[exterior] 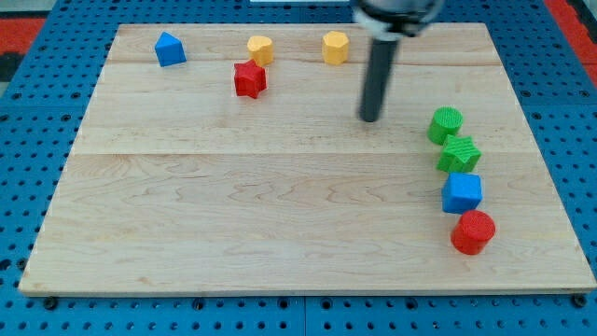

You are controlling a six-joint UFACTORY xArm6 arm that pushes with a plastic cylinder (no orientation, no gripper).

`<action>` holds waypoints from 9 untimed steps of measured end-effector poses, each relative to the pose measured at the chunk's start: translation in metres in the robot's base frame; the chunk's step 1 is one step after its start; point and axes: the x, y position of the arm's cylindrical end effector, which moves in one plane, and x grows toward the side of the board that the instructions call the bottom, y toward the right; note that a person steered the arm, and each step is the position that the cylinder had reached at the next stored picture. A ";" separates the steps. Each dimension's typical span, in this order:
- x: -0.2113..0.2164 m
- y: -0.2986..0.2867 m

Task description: Push the red star left above the green circle

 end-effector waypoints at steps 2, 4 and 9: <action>-0.009 -0.208; -0.080 -0.152; -0.045 0.082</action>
